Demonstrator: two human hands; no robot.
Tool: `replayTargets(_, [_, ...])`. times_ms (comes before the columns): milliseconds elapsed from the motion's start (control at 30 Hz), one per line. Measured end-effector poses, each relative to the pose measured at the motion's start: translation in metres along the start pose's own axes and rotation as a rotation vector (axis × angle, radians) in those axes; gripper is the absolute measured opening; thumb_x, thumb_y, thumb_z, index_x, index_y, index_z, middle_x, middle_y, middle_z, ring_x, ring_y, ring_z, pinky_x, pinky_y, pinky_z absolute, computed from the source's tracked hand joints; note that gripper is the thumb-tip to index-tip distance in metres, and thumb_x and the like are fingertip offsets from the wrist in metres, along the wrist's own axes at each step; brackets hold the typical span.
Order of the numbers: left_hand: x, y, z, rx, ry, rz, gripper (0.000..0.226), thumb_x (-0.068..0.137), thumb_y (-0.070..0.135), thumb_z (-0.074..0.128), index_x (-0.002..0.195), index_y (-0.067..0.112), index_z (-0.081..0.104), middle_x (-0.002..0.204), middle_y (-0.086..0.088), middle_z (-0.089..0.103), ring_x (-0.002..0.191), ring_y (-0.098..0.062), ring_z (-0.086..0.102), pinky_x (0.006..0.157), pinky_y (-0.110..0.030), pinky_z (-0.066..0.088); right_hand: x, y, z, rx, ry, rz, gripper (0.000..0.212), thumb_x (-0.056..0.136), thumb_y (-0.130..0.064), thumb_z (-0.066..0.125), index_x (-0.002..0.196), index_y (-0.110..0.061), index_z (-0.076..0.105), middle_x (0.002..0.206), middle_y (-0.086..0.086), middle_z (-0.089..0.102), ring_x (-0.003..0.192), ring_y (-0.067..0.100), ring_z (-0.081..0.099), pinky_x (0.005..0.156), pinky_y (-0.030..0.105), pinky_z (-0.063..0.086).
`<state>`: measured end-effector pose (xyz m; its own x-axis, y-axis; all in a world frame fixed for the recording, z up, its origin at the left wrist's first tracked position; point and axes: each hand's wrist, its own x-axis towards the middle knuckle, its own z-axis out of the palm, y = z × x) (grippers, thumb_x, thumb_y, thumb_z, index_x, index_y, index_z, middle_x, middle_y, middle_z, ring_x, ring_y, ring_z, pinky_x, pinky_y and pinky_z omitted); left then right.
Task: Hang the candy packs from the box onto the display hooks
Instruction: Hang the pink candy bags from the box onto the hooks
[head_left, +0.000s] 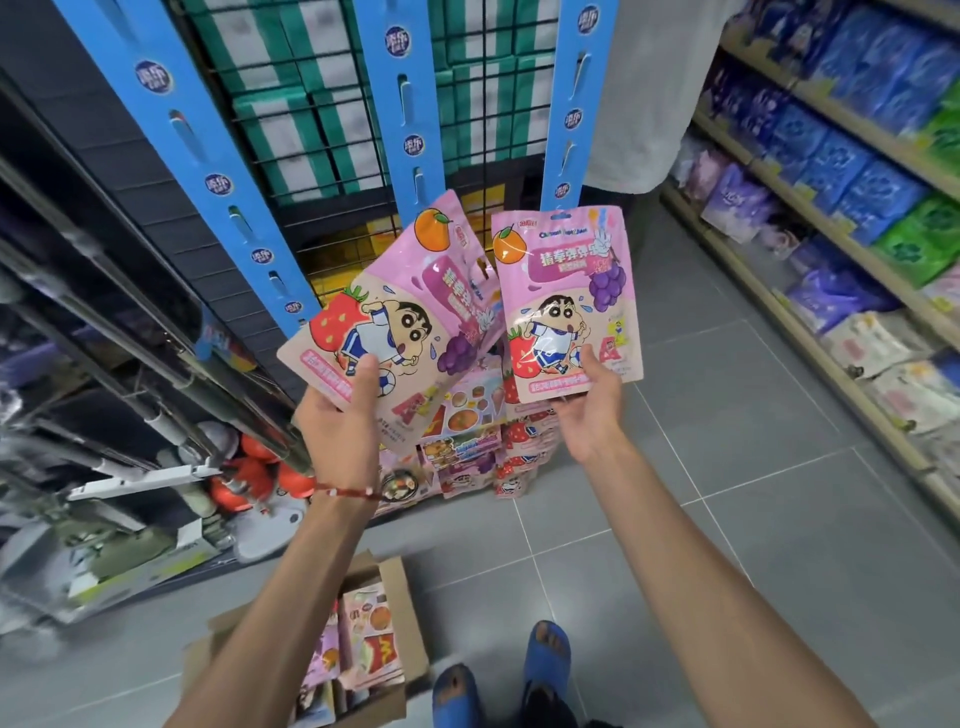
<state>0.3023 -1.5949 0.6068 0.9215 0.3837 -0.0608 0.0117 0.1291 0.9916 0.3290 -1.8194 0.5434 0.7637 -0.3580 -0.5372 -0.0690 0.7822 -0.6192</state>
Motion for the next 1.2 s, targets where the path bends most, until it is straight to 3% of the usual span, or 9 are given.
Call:
replayTargets(233, [0.0,-0.006,-0.004,-0.014,0.017,-0.021,0.006,0.099,0.018,0.065,0.101,0.022,0.069,0.098,0.007,0.078,0.094,-0.016,0.076,0.081,-0.037,0.063,0.004,0.001,-0.006,-0.013,0.01,0.002,0.035,0.098,-0.018,0.065,0.134,-0.017,0.062,0.116,0.007,0.076,0.103,0.028,0.074,0.081,0.047,0.062])
replayTargets(500, [-0.002,-0.005,-0.005,-0.019,0.011,-0.052,0.008,0.099,0.017,0.064,0.101,0.023,0.068,0.096,0.008,0.079,0.094,-0.016,0.076,0.081,-0.038,0.061,0.002,0.003,-0.002,-0.011,-0.065,-0.025,0.038,0.098,-0.019,0.065,0.135,-0.018,0.06,0.12,0.008,0.075,0.107,0.03,0.073,0.092,0.055,0.058])
replayTargets(767, [0.002,-0.002,-0.003,-0.019,0.025,-0.078,0.017,0.098,0.02,0.065,0.114,0.016,0.065,0.102,0.007,0.078,0.094,-0.014,0.076,0.077,-0.032,0.063,0.003,-0.002,0.005,0.006,-0.032,-0.066,0.036,0.098,-0.018,0.066,0.133,-0.018,0.061,0.118,0.007,0.076,0.102,0.028,0.075,0.081,0.048,0.062])
replayTargets(1100, [0.003,-0.008,-0.002,-0.002,0.032,-0.081,0.019,0.097,0.02,0.066,0.115,0.013,0.066,0.1,0.009,0.077,0.09,-0.011,0.076,0.07,-0.025,0.06,0.004,-0.002,0.003,0.002,-0.022,-0.044,0.033,0.098,-0.02,0.065,0.131,-0.018,0.063,0.116,0.007,0.077,0.096,0.027,0.076,0.082,0.049,0.062])
replayTargets(1200, [0.004,-0.009,-0.002,-0.005,0.041,-0.089,0.022,0.097,0.02,0.066,0.117,0.011,0.066,0.106,0.003,0.077,0.093,-0.014,0.076,0.073,-0.029,0.061,0.005,-0.002,0.001,-0.001,-0.021,-0.046,0.034,0.098,-0.02,0.064,0.132,-0.018,0.062,0.117,0.007,0.076,0.1,0.028,0.075,0.084,0.05,0.061])
